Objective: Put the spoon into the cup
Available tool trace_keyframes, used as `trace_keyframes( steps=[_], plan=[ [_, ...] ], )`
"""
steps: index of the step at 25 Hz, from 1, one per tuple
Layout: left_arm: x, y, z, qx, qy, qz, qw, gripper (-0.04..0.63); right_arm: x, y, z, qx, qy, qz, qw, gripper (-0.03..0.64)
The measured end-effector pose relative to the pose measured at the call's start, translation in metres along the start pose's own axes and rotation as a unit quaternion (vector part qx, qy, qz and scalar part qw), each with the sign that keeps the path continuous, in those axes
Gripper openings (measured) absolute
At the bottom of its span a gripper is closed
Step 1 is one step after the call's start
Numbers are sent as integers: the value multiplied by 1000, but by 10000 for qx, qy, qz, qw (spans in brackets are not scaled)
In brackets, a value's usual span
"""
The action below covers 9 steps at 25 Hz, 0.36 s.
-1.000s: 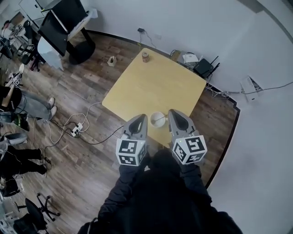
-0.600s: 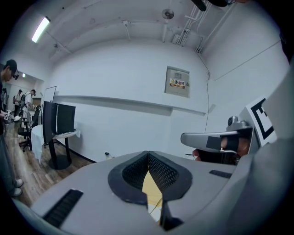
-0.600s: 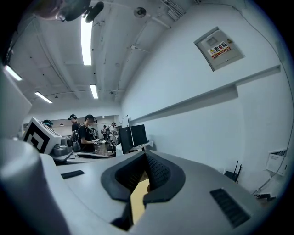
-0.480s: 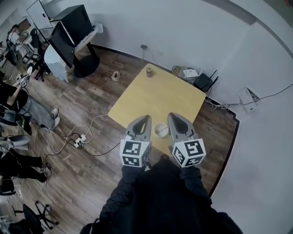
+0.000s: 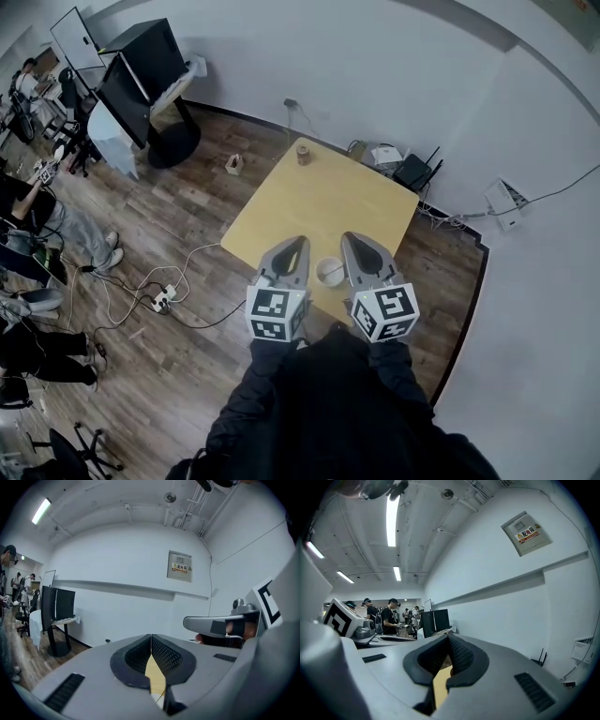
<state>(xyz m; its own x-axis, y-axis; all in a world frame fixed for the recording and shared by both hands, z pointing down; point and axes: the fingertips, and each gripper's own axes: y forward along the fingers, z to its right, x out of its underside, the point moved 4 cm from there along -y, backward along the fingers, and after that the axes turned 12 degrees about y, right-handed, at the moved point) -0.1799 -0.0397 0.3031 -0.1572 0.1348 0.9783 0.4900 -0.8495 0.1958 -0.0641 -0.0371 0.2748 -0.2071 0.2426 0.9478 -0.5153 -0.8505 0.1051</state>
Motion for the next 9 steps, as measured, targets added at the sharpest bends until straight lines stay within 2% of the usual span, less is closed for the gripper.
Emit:
trace_keyframes(
  steps=[9],
  plan=[
    [3, 4, 0, 139, 18, -26, 9999, 35, 4, 2, -1, 109, 18, -19, 9999, 21]
  ],
)
